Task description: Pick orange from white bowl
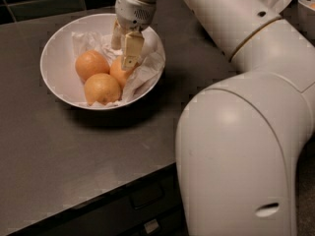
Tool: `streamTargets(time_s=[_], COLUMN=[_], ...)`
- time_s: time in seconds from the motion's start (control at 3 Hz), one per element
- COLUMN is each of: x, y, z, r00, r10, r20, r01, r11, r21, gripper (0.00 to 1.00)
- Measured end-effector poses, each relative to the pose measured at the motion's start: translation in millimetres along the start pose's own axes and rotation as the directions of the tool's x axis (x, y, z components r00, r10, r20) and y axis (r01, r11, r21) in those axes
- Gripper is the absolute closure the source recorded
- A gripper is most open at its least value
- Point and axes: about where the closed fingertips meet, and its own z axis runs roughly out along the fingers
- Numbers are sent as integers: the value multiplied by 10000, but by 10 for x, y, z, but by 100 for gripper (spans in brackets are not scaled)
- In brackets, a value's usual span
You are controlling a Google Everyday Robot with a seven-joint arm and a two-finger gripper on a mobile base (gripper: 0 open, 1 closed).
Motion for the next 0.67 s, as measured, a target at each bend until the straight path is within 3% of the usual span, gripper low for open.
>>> streamTargets(time_s=[0.67], x=[-9], y=[-35], z=[68], r00=[9995], r10=[157], r20=[266], r01=[-161], r11=[9997], r21=[167], gripper=[38])
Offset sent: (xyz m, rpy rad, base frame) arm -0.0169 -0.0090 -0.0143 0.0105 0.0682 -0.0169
